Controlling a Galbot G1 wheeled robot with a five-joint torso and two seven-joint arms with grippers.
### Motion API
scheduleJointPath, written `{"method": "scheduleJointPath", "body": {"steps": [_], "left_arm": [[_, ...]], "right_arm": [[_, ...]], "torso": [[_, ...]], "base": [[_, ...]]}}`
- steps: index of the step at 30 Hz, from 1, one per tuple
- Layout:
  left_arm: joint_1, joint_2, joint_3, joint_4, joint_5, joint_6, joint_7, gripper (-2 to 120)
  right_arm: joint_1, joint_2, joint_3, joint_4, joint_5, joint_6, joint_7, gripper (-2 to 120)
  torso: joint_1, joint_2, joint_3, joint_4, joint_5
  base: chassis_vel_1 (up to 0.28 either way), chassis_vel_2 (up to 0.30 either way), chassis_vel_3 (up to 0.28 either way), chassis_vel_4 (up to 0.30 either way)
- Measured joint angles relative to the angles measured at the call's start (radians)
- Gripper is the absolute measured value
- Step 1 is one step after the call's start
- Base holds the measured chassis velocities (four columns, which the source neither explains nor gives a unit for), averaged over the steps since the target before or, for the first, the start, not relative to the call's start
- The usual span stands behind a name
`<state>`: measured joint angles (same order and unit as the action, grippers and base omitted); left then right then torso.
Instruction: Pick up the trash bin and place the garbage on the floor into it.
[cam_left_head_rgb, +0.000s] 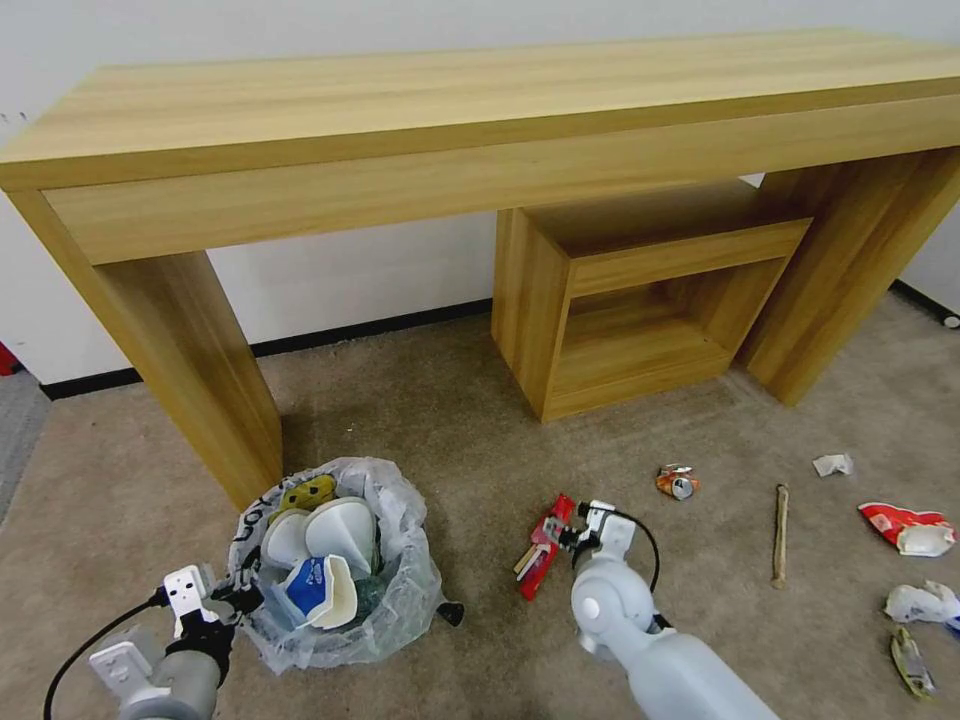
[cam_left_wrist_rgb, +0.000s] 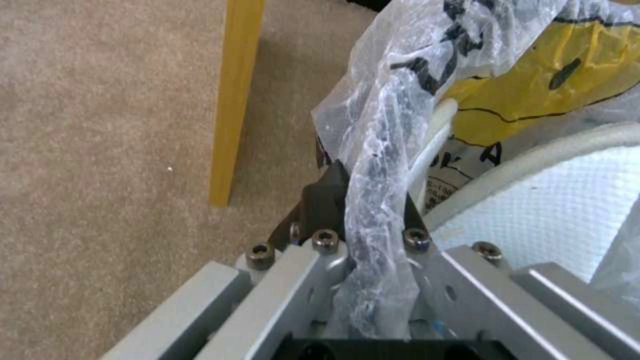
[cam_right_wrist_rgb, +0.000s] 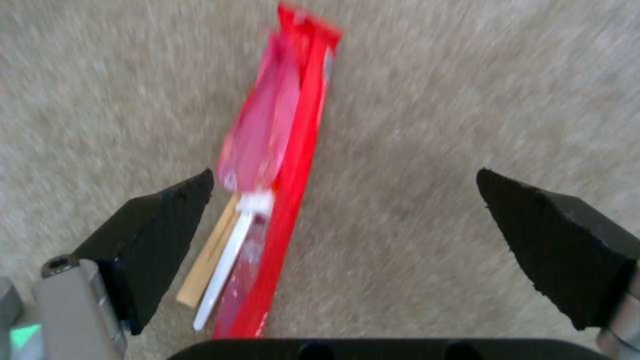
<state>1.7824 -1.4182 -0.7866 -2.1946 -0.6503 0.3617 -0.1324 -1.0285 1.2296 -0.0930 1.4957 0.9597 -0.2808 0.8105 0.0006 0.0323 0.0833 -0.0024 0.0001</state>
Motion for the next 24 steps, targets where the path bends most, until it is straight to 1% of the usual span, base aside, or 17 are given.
{"method": "scheduleJointPath", "body": {"steps": [1, 2, 5, 10, 18, 24], "left_arm": [[-0.001, -0.003, 0.002, 0.002, 0.001, 0.0, 0.0, 1], [-0.001, -0.003, 0.002, 0.002, 0.001, 0.0, 0.0, 1], [-0.003, -0.008, 0.003, 0.004, 0.004, -0.001, 0.0, 1], [0.003, -0.01, 0.002, 0.001, 0.005, -0.004, -0.001, 1], [0.009, -0.008, 0.0, -0.007, 0.005, -0.008, -0.001, 1], [0.01, -0.004, -0.001, -0.01, 0.003, -0.009, 0.0, 1]], "right_arm": [[0.012, 0.011, -0.012, -0.036, -0.001, 0.001, 0.0, 100], [0.012, 0.011, -0.012, -0.036, -0.001, 0.001, 0.0, 100], [0.04, 0.045, -0.037, -0.113, -0.016, 0.011, -0.015, 100], [0.063, 0.082, -0.054, -0.184, -0.043, 0.027, -0.044, 100], [0.079, 0.105, -0.065, -0.243, -0.076, 0.045, -0.067, 99], [0.088, 0.112, -0.066, -0.28, -0.102, 0.057, -0.082, 95]], "torso": [[0.0, 0.0, 0.0, 0.0002, -0.0002], [0.0, 0.0, 0.0, 0.0002, -0.0002], [0.0, 0.0, 0.0, 0.0002, -0.0001], [0.0, 0.0, 0.0, 0.0002, -0.0003], [0.0, 0.0, 0.0, 0.0002, -0.0002], [0.0, 0.0, 0.0, 0.0001, -0.0002]], "base": [[0.0, 0.0, 0.0, 0.0], [0.0, 0.0, 0.0, 0.0], [0.0, 0.0, 0.0, 0.0], [0.0, 0.0, 0.0, 0.0], [0.0, 0.0, 0.0, 0.0], [0.0, 0.0, 0.0, 0.0]]}}
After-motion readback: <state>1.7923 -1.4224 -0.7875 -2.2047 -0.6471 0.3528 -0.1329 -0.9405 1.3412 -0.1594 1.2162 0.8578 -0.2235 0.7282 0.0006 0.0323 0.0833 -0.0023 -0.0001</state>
